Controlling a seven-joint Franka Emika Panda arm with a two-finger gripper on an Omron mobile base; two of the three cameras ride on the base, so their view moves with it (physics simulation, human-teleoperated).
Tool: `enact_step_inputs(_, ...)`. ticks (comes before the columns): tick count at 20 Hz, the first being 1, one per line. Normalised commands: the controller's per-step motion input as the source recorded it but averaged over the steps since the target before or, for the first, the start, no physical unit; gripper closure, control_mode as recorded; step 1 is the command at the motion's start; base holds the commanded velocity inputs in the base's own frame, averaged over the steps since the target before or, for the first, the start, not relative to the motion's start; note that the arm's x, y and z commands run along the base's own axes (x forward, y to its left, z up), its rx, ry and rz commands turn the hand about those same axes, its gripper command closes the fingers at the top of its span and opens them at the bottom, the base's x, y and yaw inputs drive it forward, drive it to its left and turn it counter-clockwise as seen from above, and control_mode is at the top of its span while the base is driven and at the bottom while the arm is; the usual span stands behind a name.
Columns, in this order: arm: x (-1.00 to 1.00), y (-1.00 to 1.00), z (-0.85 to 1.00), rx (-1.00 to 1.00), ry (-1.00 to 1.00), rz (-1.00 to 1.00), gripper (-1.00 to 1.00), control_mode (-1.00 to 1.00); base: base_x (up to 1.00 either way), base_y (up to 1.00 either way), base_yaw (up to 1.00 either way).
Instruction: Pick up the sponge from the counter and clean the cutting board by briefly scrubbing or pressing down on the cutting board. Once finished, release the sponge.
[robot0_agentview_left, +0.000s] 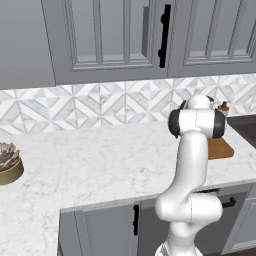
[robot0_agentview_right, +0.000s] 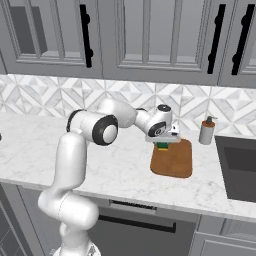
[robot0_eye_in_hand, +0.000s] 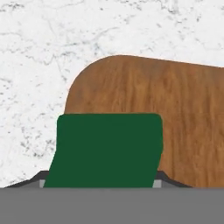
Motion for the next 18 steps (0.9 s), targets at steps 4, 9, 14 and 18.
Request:
enact_step_inputs(4, 0.00, -0.42, 0.32, 0.00, -0.01, -0.05, 1.00, -1.00, 0.00, 0.00, 0.00)
enact_step_inputs(9, -0.28, -0.64, -0.46, -0.10, -0.01, -0.03, 1.00, -1.00, 0.00, 0.00, 0.00)
enact_step_inputs(14, 0.00, -0.42, -0.60, -0.08, -0.03, 0.00, 1.00, -1.00, 0.00, 0.00, 0.00)
enact_step_inputs(18, 0.16, -0.24, -0.01, -0.01, -0.06, 0.00, 1.00, -1.00, 0.00, 0.00, 0.00)
